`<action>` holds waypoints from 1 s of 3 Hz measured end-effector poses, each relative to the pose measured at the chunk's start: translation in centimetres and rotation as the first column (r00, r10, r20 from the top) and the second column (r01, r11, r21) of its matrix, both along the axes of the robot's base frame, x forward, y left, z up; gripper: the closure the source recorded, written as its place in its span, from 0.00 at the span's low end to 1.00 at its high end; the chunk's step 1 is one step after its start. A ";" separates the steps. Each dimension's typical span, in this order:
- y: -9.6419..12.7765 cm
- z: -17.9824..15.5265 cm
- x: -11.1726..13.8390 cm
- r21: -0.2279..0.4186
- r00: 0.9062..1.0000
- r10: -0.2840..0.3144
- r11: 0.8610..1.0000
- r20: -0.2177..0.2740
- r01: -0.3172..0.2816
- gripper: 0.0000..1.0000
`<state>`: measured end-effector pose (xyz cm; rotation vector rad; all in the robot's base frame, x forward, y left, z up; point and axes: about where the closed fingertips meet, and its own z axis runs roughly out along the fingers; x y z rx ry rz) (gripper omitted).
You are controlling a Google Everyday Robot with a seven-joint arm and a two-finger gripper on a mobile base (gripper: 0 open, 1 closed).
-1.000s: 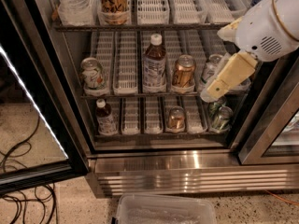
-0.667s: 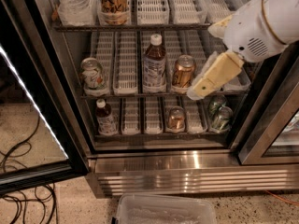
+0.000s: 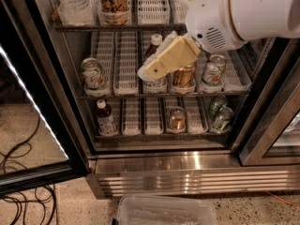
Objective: Pick water bottle from top shelf of fridge
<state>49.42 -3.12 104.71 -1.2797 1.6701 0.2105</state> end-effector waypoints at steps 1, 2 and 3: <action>4.2 2.3 0.0 0.054 0.995 0.076 0.995 0.061 -0.080 0.00; 4.4 2.6 -0.2 0.052 0.995 0.079 0.995 0.068 -0.082 0.00; 6.7 3.5 -0.5 0.092 0.991 0.066 0.993 0.113 -0.076 0.00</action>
Offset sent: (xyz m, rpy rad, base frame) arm 0.0011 0.0358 0.0190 0.0501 -0.0508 0.0662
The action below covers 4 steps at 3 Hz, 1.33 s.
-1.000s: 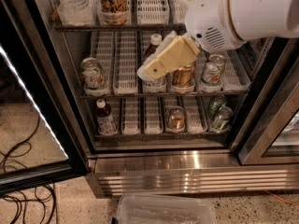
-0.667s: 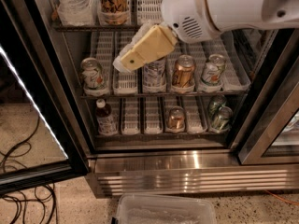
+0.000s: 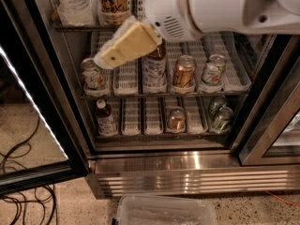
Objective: Pick water bottle from top shelf of fridge
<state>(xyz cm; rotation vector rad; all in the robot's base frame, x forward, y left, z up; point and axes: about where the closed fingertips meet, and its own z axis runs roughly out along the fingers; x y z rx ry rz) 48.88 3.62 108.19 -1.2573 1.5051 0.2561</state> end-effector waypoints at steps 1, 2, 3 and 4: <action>4.5 1.3 -1.0 0.079 0.998 -0.027 0.997 0.057 0.022 0.00; 7.6 1.9 -2.3 0.147 0.991 -0.103 0.985 0.088 0.090 0.00; 7.9 2.5 -2.2 0.179 0.988 -0.126 0.978 0.088 0.109 0.00; 7.9 2.5 -2.2 0.179 0.988 -0.126 0.978 0.088 0.109 0.00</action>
Offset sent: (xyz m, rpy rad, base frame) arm 0.0057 0.1008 0.0207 0.3488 -0.1055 -0.3252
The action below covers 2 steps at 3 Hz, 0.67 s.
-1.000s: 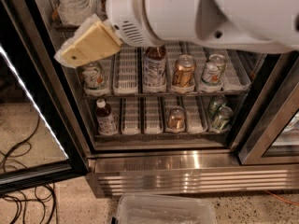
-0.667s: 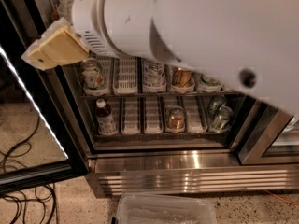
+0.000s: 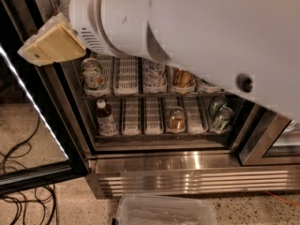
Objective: Pick water bottle from top shelf of fridge
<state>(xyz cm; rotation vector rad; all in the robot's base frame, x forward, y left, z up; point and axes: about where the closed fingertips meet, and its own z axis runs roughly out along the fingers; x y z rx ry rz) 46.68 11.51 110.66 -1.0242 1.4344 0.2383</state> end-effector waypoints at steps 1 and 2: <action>0.0 0.0 0.0 0.000 1.000 0.000 1.000 0.000 0.000 0.00; 0.0 0.0 0.0 0.000 1.000 0.000 1.000 0.000 0.000 0.00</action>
Offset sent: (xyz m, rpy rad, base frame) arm -0.0097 -0.0368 -0.0012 0.0655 -0.2814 -0.4343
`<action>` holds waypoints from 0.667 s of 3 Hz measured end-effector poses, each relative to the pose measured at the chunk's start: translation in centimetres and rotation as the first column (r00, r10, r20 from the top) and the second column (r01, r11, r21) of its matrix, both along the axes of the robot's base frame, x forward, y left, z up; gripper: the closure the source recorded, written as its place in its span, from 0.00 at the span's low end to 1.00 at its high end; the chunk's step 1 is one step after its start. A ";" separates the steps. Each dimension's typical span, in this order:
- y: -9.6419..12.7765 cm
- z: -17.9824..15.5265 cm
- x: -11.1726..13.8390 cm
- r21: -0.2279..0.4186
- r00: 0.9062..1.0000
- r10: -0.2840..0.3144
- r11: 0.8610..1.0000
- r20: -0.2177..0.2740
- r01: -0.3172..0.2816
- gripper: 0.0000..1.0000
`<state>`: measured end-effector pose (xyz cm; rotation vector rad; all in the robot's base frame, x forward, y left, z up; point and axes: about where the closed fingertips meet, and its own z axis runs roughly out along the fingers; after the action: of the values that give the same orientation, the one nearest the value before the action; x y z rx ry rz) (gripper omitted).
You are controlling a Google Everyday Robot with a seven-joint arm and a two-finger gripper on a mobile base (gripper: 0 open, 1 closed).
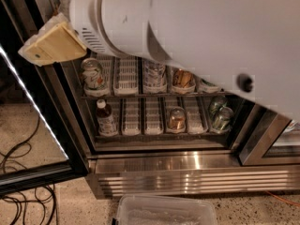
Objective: Pick water bottle from top shelf of fridge
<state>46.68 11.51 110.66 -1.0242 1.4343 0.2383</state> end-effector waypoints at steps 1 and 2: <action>0.0 0.0 0.0 0.000 1.000 0.000 1.000 0.000 0.000 0.00; 0.0 0.0 0.0 0.000 1.000 0.000 1.000 0.000 0.000 0.00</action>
Offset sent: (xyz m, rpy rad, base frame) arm -0.0330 -0.1176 -0.0064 0.0242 -0.3293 -1.1076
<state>46.68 11.51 110.66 -1.0242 1.4343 0.2383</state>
